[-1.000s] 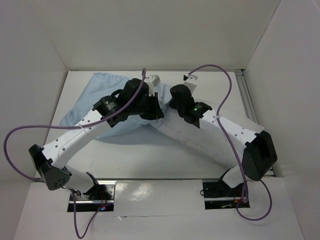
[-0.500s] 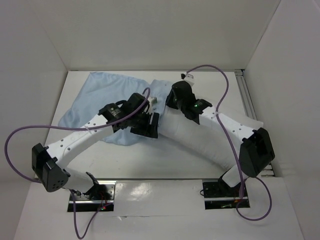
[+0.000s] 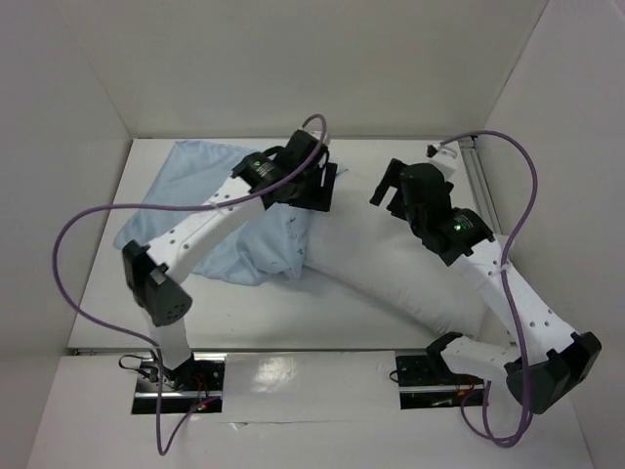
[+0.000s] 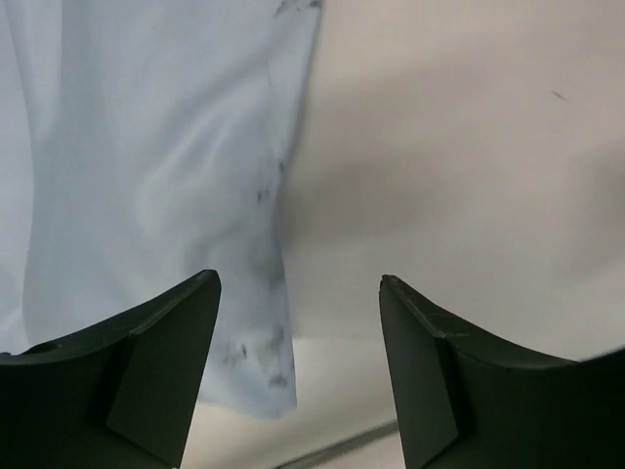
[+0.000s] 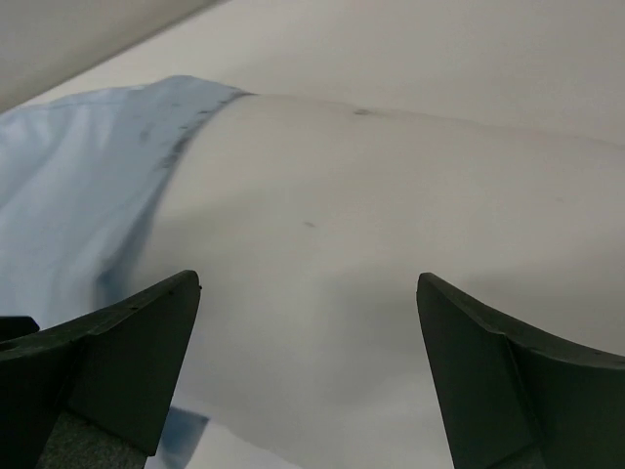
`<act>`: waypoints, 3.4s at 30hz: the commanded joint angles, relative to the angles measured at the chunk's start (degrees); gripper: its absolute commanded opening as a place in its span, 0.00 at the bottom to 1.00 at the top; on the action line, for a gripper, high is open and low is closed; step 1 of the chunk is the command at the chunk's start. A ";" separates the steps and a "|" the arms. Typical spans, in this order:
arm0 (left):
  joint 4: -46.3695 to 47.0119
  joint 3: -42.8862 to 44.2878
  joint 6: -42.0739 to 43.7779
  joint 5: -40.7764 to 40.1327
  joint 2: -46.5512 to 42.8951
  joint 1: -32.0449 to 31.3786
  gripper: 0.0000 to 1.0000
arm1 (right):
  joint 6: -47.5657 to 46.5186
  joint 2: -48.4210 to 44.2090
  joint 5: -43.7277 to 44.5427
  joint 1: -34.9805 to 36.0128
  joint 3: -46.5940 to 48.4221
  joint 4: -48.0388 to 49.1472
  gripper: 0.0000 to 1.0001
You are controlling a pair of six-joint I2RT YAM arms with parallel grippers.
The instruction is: Put the pillow into the pillowcase
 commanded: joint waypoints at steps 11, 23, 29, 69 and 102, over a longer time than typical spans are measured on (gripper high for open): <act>-10.09 20.59 -1.03 -16.06 20.25 1.23 0.53 | -4.10 -3.49 -5.76 -9.04 -14.55 -3.25 0.91; 3.18 21.71 0.91 26.72 18.66 -1.22 0.00 | -0.32 4.76 -19.57 -8.51 -7.91 13.73 0.00; 12.62 30.31 -5.40 44.05 17.90 0.08 0.00 | 1.95 2.23 -13.09 -0.97 6.09 12.06 0.00; 4.11 -0.05 6.63 -5.13 -4.29 6.16 0.84 | -0.85 6.70 -10.60 -4.55 -7.00 17.95 0.00; 46.09 -44.72 2.23 -26.41 0.21 1.50 0.43 | -0.24 9.51 -18.87 -11.15 -3.49 18.57 0.00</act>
